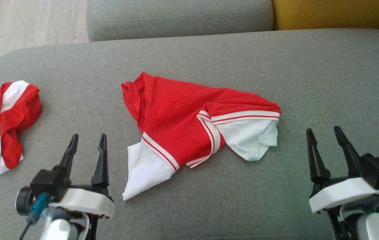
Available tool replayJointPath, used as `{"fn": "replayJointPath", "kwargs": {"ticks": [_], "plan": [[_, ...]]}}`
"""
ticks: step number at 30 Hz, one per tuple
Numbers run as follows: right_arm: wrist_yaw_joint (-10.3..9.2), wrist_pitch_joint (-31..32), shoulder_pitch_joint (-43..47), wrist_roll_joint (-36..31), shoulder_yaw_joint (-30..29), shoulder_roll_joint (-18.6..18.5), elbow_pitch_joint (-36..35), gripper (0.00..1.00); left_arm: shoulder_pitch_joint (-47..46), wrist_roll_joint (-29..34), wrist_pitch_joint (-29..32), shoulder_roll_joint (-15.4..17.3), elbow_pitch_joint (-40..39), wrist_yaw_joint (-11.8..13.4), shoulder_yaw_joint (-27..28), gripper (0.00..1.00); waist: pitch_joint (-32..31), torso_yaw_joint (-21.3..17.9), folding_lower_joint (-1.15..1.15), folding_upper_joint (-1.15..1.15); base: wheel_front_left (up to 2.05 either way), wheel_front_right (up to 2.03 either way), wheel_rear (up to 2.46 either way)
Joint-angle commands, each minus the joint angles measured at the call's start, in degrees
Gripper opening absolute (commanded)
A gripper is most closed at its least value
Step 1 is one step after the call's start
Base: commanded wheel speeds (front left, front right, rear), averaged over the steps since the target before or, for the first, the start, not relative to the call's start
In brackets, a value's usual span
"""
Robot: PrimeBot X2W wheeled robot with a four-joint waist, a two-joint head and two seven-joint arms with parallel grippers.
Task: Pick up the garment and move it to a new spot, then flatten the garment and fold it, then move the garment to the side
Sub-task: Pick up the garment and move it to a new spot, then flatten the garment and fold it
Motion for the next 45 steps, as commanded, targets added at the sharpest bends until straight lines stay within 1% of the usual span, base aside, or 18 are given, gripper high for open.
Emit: {"fn": "replayJointPath", "kwargs": {"ticks": [1, 24, 27, 30, 33, 37, 39, 40, 45], "plan": [[-0.04, 0.2, -1.1, 0.1, 1.0, -0.3, -2.3, 1.00, -1.7, 0.2, -0.7, 0.6, -2.0, -0.1, 2.1, 1.00, 0.0, 0.1, 0.00, 0.00, 0.00, 0.00, 0.00], [-0.04, 0.4, -1.3, 0.3, 0.9, -0.3, -2.3, 1.00, -2.7, 0.3, -0.7, 0.2, -1.9, -0.6, 1.8, 1.00, 0.0, 0.7, 0.00, 0.00, 0.00, 0.00, 0.00], [-0.04, 0.4, -1.4, 0.2, 1.1, -0.3, -2.2, 1.00, -3.3, 0.5, -0.7, -0.1, -2.0, -0.7, 1.7, 1.00, 0.3, 1.2, 0.00, 0.00, 0.00, 0.00, 0.00], [-0.04, 0.6, -1.7, -0.5, 2.2, -0.3, -1.9, 1.00, -4.3, 0.8, -0.7, -0.6, -2.2, -0.8, 1.6, 1.00, 0.8, 2.6, 0.00, 0.00, 0.00, 0.00, 0.00], [-0.04, 1.2, -2.2, -1.4, 5.2, -0.3, -1.3, 1.00, -5.7, 1.0, -0.7, -1.3, -2.3, -1.0, 1.5, 1.00, 1.5, 4.5, 0.00, 0.00, 0.00, 0.00, 0.00], [-0.04, 2.3, -3.9, -2.4, 12.4, -0.6, 0.9, 1.00, -7.9, 1.6, -0.7, -2.8, -2.4, -1.9, 1.1, 1.00, 2.9, 7.8, 0.00, 0.00, 0.00, 0.00, 0.00], [-0.04, 2.9, -5.0, -2.5, 16.5, -1.4, 2.6, 1.00, -8.9, 1.9, -0.7, -3.8, -2.3, -2.4, 1.0, 1.00, 3.4, 9.5, 0.00, 0.00, 0.00, 0.00, 0.00], [-0.04, 2.9, -5.0, -2.5, 16.5, -1.4, 2.6, 1.00, -8.9, 1.9, -0.7, -3.8, -2.3, -2.4, 1.0, 1.00, 3.4, 9.5, 0.00, 0.00, 0.00, 0.00, 0.00], [-0.04, 3.7, -8.2, -1.8, 26.2, -3.8, 7.4, 1.00, -10.6, 3.0, -0.7, -6.0, -2.3, -3.6, 0.7, 1.00, 4.7, 13.7, 0.00, 0.00, 0.00, 0.00, 0.00]]}}
